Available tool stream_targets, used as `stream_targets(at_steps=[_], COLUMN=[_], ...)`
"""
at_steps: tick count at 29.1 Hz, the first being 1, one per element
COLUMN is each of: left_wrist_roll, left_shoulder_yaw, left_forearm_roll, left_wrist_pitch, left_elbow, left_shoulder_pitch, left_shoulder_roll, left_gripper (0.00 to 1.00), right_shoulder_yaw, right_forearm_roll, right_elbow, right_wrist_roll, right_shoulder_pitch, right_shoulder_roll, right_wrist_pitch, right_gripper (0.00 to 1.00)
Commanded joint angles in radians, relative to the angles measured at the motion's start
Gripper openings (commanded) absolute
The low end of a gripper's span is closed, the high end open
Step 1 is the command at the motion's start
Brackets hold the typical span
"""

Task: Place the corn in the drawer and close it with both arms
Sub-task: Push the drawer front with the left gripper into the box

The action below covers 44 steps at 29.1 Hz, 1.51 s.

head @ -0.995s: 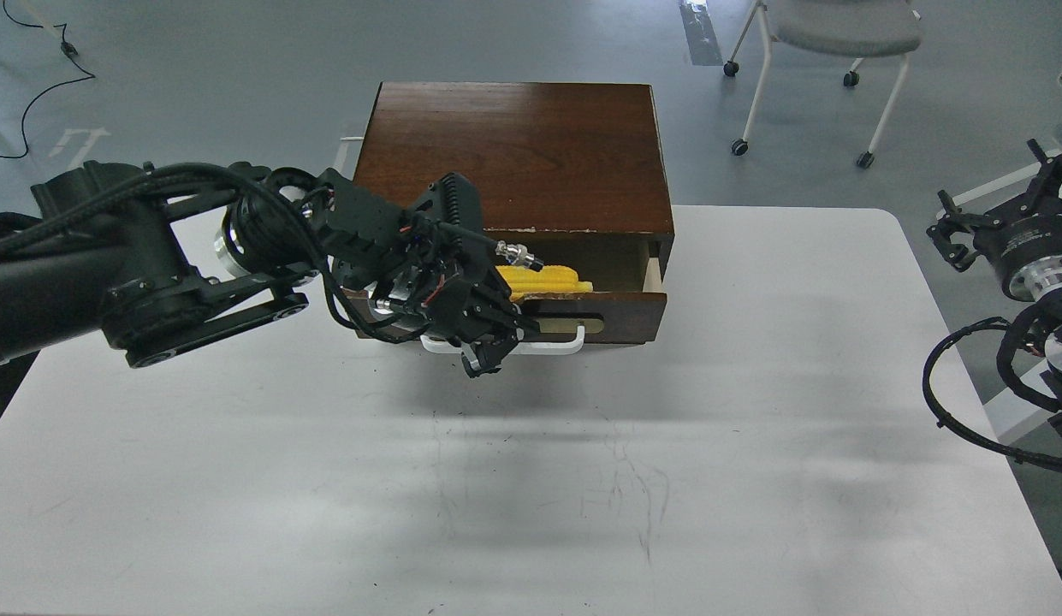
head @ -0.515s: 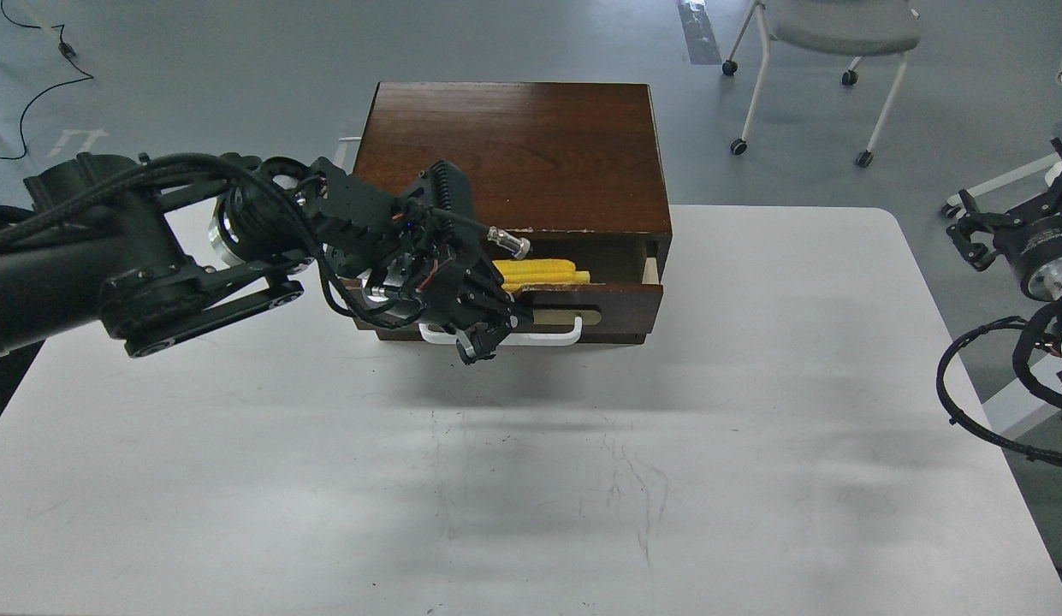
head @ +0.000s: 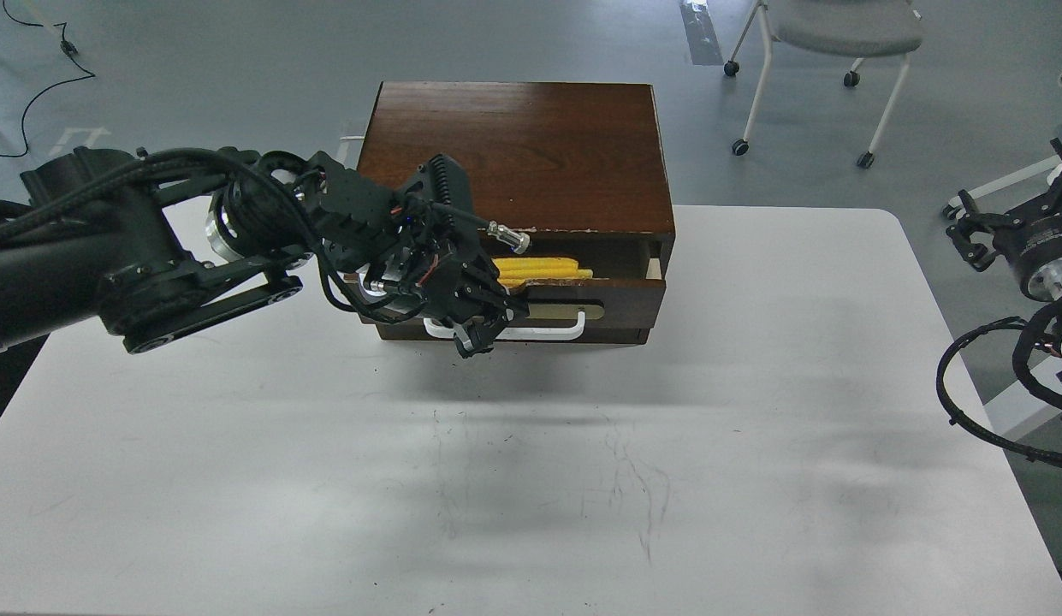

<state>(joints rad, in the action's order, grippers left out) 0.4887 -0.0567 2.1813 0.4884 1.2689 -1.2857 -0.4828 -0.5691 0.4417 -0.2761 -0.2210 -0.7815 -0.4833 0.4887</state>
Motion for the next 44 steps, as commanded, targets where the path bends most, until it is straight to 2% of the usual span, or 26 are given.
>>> stream_targets(at_steps=[1, 16, 44], left_wrist_roll=[0.000, 0.000, 0.000], left_shoulder_yaw=[-0.002, -0.002, 0.025], left_forearm_roll=[0.000, 0.000, 0.000], left_wrist_pitch=[0.000, 0.000, 0.000], left_elbow=[0.001, 0.173, 0.018], left_shoulder_pitch=[-0.004, 0.005, 0.000], left_shoulder_roll=[-0.002, -0.056, -0.054], left_gripper=[0.00, 0.00, 0.00], right_shoulder_yaw=[0.000, 0.000, -0.002], right_forearm_roll=[0.000, 0.000, 0.000], right_elbow=[0.000, 0.002, 0.002], right_wrist_roll=[0.000, 0.000, 0.000], right_shoulder_pitch=[-0.002, 0.001, -0.004], right_shoulder_roll=[0.000, -0.001, 0.000], right_wrist_pitch=[0.000, 0.000, 0.000], right_gripper=[1.00, 1.00, 1.00])
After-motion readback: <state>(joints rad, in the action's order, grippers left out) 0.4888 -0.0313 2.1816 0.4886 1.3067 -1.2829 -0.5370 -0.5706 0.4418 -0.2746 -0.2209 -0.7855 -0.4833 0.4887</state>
